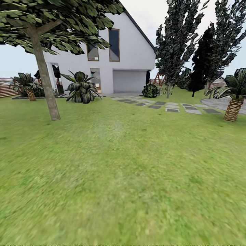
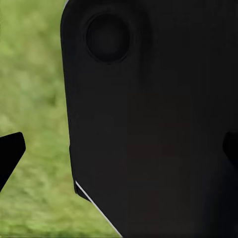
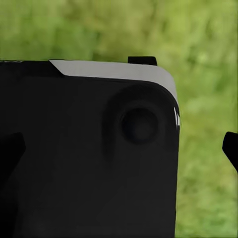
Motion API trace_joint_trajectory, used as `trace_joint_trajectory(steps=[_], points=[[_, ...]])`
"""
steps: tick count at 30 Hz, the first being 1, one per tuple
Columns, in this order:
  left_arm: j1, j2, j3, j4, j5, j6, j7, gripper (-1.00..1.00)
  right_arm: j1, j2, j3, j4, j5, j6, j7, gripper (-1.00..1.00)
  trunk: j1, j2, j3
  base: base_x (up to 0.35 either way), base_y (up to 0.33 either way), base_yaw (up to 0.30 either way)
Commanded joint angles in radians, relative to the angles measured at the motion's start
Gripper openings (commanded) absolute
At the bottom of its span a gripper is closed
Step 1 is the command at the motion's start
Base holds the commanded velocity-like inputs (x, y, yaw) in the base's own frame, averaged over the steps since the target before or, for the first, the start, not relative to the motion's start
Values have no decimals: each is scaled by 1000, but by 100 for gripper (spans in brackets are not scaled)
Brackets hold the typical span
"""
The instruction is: Take the three Easter eggs out of the wicker basket on the lawn in the garden, then place them on the lawn next to a single tree (choose any tree) so that all three eggs are next to the same tree and none are left in the basket.
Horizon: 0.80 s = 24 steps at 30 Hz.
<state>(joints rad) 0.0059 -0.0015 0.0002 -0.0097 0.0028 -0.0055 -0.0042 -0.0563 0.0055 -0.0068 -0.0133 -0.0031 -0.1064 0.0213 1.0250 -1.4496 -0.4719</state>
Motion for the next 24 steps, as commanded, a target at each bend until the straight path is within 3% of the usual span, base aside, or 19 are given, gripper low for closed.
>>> trace_joint_trajectory(steps=[1,24], points=[[0,0,0,-1,0,0,0,100,-1,0,-1,1,-1,-4,2,100,0,0,-2,0,0,0],[0,0,1,-1,0,-1,0,100,-1,1,1,2,-4,-4,0,100,0,0,-39,0,0,4]])
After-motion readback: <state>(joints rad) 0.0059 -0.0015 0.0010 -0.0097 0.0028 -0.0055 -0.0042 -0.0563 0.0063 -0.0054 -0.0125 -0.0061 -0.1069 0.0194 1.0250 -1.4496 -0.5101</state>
